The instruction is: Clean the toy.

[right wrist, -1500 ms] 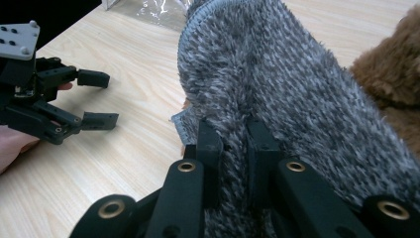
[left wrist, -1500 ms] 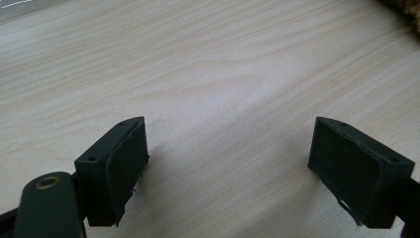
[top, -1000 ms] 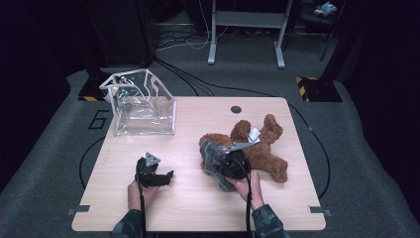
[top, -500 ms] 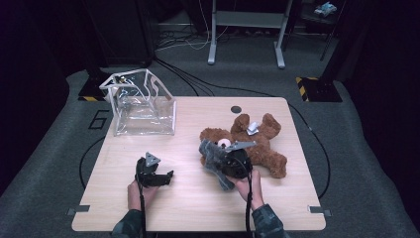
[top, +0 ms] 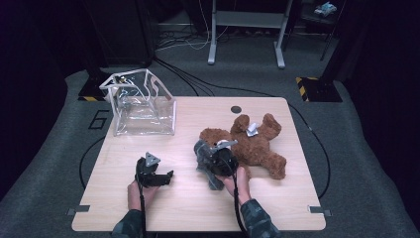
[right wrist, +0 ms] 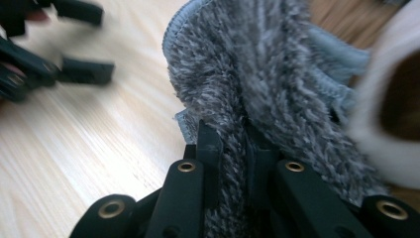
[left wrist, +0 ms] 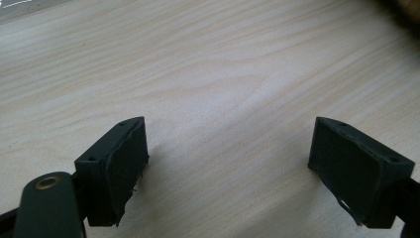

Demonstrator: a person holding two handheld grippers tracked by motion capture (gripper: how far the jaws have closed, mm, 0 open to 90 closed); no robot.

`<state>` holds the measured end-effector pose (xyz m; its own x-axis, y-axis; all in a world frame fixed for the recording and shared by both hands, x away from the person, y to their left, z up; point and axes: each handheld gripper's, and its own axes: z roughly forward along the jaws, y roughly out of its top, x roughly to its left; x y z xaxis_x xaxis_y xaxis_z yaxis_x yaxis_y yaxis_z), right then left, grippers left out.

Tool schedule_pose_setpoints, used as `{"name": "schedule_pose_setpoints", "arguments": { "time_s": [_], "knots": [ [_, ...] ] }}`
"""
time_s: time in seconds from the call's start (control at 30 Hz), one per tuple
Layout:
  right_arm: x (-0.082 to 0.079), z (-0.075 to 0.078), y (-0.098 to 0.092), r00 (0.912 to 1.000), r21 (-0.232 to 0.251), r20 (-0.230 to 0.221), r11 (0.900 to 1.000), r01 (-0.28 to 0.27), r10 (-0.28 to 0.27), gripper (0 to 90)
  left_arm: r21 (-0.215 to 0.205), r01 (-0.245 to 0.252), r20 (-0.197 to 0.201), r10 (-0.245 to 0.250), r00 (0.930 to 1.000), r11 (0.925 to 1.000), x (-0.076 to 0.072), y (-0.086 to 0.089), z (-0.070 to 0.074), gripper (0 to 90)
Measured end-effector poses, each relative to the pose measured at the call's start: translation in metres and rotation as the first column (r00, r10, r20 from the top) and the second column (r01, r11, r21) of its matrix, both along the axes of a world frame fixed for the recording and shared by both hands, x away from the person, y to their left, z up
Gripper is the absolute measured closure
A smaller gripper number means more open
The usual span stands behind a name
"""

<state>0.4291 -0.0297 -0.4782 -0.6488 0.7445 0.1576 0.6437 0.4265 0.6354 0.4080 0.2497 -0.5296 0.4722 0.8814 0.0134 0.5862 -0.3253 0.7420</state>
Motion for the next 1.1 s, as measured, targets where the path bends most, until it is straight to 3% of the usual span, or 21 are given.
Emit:
{"name": "schedule_pose_setpoints", "arguments": {
  "time_s": [0.1, 0.13, 0.2, 0.33, 0.43, 0.47, 0.57, 0.67, 0.8, 0.83, 0.87, 0.9, 0.97, 1.0, 1.03, 1.1],
  "knots": [
    [0.001, -0.012, 0.003, 0.999, -0.015, -0.043, 1.0, -0.015, 0.015, 80.0, -0.001, -0.001, 0.0, 0.001, 1.0, 1.0, 0.0, 0.0, 0.0, 14.8],
    [0.0, -0.011, 0.003, 0.9979, -0.017, -0.059, 0.999, -0.029, 0.028, 79.9, -0.001, -0.001, -0.001, 0.001, 1.0, 1.0, 0.0, 0.0, 0.0, 14.8],
    [-0.003, -0.002, -0.001, 0.9983, -0.014, -0.046, 0.999, -0.036, 0.035, 79.8, -0.001, -0.001, 0.0, 0.001, 1.0, 1.0, 0.0, 0.0, 0.0, 14.8],
    [-0.011, 0.035, -0.013, 0.9994, 0.051, 0.018, 0.998, -0.029, 0.029, 79.7, 0.0, 0.0, 0.0, 0.0, 1.0, 1.0, 0.0, 0.0, 0.0, 14.9],
    [-0.011, 0.065, -0.022, 0.9935, 0.074, 0.112, 0.997, -0.027, 0.019, 79.7, 0.0, 0.0, 0.0, 0.0, 1.0, 1.0, 0.0, 0.0, 0.0, 14.9],
    [-0.01, 0.073, -0.023, 0.9925, 0.076, 0.122, 0.997, -0.013, 0.003, 79.7, 0.0, 0.0, 0.0, 0.0, 1.0, 1.0, 0.0, 0.0, 0.0, 14.9],
    [-0.004, 0.098, -0.029, 0.9796, 0.079, 0.198, 0.997, 0.02, -0.035, 79.7, 0.006, 0.006, -0.003, -0.006, 1.0, 1.0, 0.0, 0.0, 0.0, 14.9],
    [0.007, 0.118, -0.033, 0.9581, 0.047, 0.275, 0.996, 0.07, -0.081, 79.5, 0.006, 0.005, -0.003, -0.005, 1.0, 1.0, 0.0, 0.0, 0.0, 14.9],
    [0.022, 0.127, -0.031, 0.9311, -0.009, 0.345, 0.992, 0.129, -0.118, 79.3, 0.006, 0.004, -0.004, -0.004, 1.0, 1.0, 0.0, 0.001, 0.0, 14.9],
    [0.026, 0.125, -0.028, 0.9204, -0.038, 0.366, 0.986, 0.163, -0.138, 79.2, 0.004, 0.003, -0.005, -0.003, 1.0, 1.0, 0.0, 0.0, 0.0, 14.9],
    [0.03, 0.123, -0.026, 0.9183, -0.059, 0.369, 0.982, 0.178, -0.144, 79.1, 0.005, 0.005, -0.005, -0.005, 1.0, 1.0, 0.0, 0.0, 0.0, 14.9],
    [0.034, 0.121, -0.025, 0.9187, -0.068, 0.365, 0.98, 0.188, -0.151, 79.1, 0.006, 0.004, -0.004, -0.004, 1.0, 1.0, 0.0, 0.001, 0.0, 14.9],
    [0.042, 0.111, -0.023, 0.9292, -0.084, 0.332, 0.976, 0.201, -0.163, 79.1, 0.0, -0.001, -0.001, 0.001, 1.0, 1.0, 0.0, 0.0, 0.0, 14.9],
    [0.044, 0.107, -0.023, 0.9348, -0.09, 0.316, 0.976, 0.2, -0.162, 79.1, 0.0, -0.001, -0.001, 0.001, 1.0, 1.0, 0.0, 0.0, 0.0, 15.0],
    [0.046, 0.101, -0.022, 0.9459, -0.109, 0.282, 0.974, 0.197, -0.159, 79.2, -0.002, -0.002, -0.002, 0.002, 1.0, 1.0, 0.0, 0.0, 0.0, 15.0],
    [0.045, 0.094, -0.022, 0.956, -0.11, 0.25, 0.976, 0.186, -0.154, 79.4, 0.0, 0.0, -0.001, 0.0, 1.0, 1.0, 0.0, 0.0, 0.0, 15.0]
  ]
}}
